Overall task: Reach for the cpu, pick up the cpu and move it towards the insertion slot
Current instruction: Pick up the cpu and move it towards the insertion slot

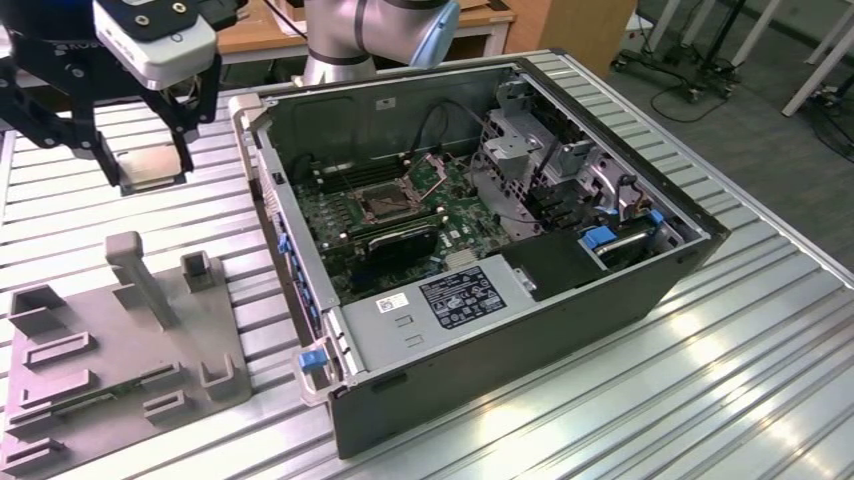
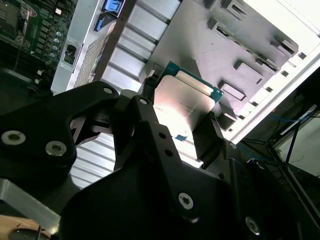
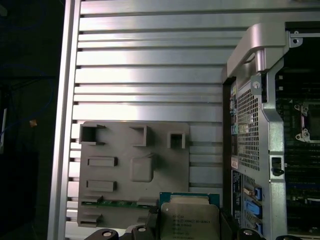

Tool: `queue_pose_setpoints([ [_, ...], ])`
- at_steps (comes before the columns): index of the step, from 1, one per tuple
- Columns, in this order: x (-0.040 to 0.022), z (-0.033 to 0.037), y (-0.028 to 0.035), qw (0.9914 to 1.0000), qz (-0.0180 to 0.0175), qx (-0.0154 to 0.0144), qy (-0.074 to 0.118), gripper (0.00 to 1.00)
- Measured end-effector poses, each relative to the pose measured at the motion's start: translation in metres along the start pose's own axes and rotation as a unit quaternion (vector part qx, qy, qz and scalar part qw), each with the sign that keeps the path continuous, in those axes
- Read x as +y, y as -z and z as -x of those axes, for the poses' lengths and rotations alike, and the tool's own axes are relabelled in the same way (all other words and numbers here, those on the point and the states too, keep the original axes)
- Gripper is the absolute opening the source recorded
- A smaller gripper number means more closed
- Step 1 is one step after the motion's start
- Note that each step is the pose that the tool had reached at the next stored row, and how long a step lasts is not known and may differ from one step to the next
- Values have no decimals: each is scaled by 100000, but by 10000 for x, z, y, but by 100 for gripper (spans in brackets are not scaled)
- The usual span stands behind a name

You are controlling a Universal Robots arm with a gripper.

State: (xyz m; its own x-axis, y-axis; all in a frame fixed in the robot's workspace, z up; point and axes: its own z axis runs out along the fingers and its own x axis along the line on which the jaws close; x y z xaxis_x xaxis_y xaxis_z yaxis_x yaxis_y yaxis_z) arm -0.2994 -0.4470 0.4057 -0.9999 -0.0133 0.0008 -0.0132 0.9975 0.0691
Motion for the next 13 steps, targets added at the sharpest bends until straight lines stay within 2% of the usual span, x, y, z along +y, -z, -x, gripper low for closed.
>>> queue_pose_setpoints([
  [13, 0, 33, 0, 100000, -1, 0, -4, 55],
])
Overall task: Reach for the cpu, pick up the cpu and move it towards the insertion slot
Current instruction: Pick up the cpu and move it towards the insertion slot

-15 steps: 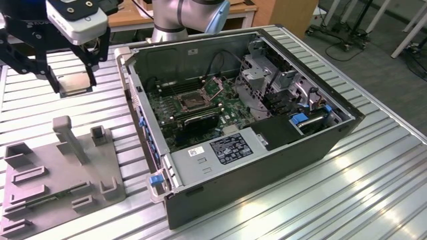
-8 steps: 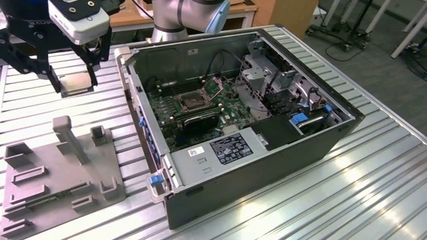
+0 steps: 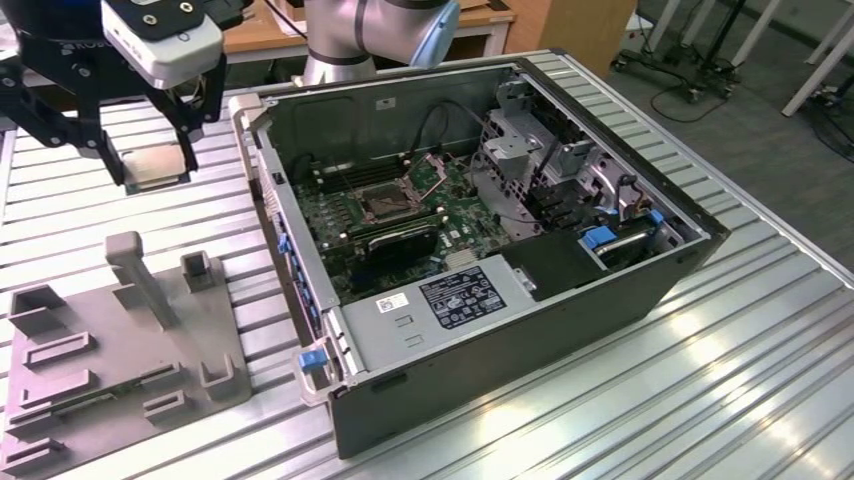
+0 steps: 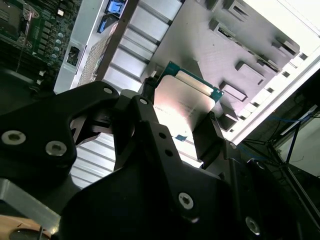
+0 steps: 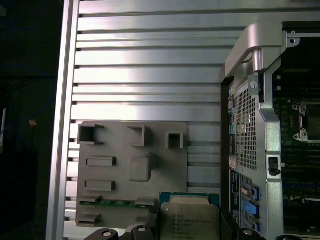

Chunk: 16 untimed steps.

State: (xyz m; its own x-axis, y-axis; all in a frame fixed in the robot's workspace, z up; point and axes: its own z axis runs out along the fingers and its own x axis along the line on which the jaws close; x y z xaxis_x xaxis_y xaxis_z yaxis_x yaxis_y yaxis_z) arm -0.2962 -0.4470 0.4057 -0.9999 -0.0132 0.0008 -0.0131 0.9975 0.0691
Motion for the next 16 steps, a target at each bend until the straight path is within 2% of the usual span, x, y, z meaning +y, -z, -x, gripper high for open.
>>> queue_pose_setpoints([
  [16, 0, 41, 0, 100000, -2, 3, 1, 55],
])
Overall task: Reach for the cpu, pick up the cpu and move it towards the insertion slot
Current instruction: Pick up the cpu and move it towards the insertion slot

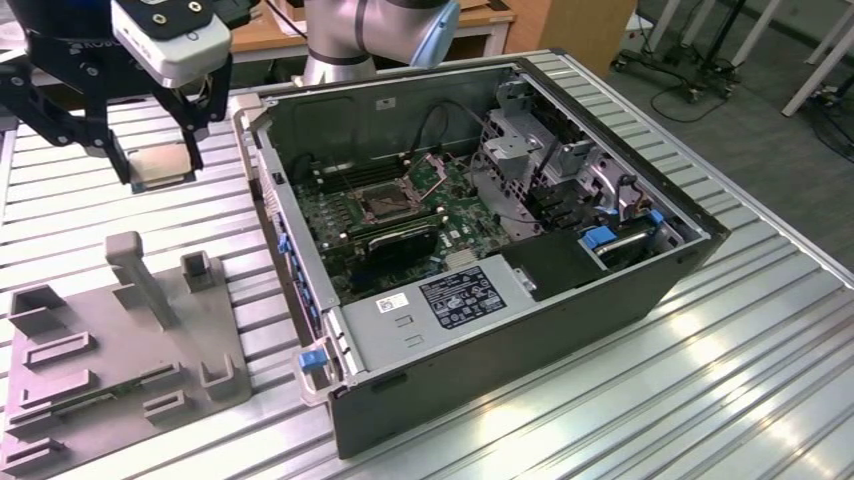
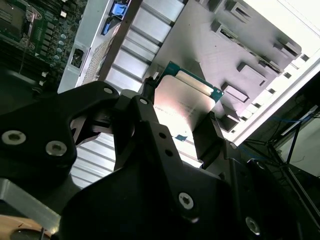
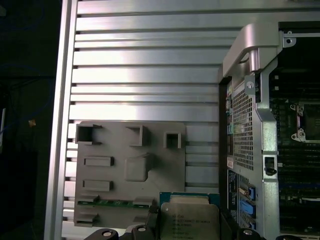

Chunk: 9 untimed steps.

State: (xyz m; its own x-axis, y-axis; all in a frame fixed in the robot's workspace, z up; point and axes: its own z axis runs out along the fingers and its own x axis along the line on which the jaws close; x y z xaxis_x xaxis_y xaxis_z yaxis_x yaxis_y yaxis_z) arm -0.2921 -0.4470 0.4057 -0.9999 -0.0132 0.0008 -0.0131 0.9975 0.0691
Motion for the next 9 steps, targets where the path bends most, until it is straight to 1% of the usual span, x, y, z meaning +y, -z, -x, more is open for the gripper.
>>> queue_pose_setpoints([
  [9, -1, 23, 0, 100000, 2, -2, 2, 55],
])
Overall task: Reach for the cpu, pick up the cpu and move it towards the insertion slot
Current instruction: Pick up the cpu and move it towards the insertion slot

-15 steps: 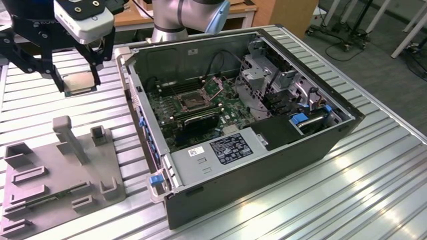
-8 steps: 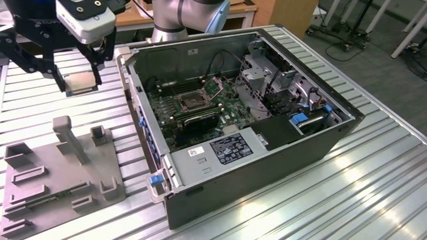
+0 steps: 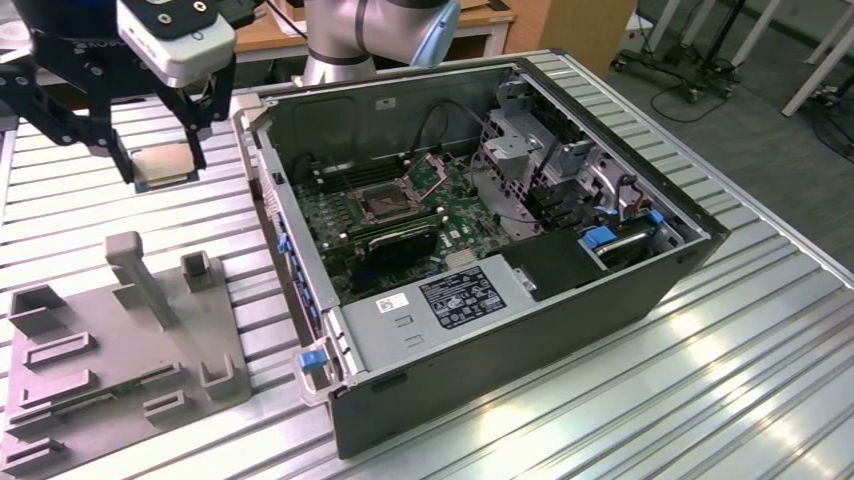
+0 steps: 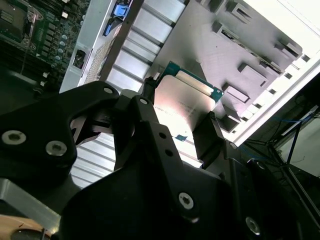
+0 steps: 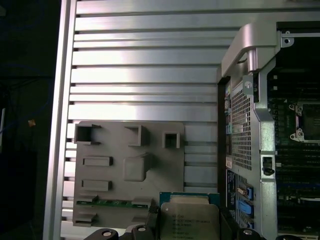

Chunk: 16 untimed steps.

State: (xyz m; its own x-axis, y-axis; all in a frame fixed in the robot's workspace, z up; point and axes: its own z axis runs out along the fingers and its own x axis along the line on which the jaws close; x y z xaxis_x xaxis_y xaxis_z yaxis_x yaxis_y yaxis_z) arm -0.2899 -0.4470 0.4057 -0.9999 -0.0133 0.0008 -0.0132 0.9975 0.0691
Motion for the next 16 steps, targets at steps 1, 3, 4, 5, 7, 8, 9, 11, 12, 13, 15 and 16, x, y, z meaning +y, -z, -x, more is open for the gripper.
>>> queue_pose_setpoints([
  [1, 0, 2, 0, 100000, -2, 2, -1, 55],
  [3, 0, 7, 0, 100000, 0, 1, -2, 55],
  [4, 0, 10, 0, 100000, 0, -2, -1, 55],
  [5, 0, 13, 0, 100000, -1, -1, 2, 55],
  [7, 0, 18, 0, 100000, 3, -3, 0, 55],
  [8, 0, 20, 0, 100000, -1, 2, -2, 55],
  [9, 0, 23, 0, 100000, 0, 0, -1, 55],
  [11, 0, 28, 0, 100000, -2, 2, -2, 55],
  [12, 0, 30, 0, 100000, 1, -1, 0, 55],
  [13, 0, 33, 0, 100000, 0, 1, -1, 55],
  [15, 0, 38, 0, 100000, 0, 0, 0, 55],
  [16, 0, 41, 0, 100000, -1, 0, -1, 55],
])
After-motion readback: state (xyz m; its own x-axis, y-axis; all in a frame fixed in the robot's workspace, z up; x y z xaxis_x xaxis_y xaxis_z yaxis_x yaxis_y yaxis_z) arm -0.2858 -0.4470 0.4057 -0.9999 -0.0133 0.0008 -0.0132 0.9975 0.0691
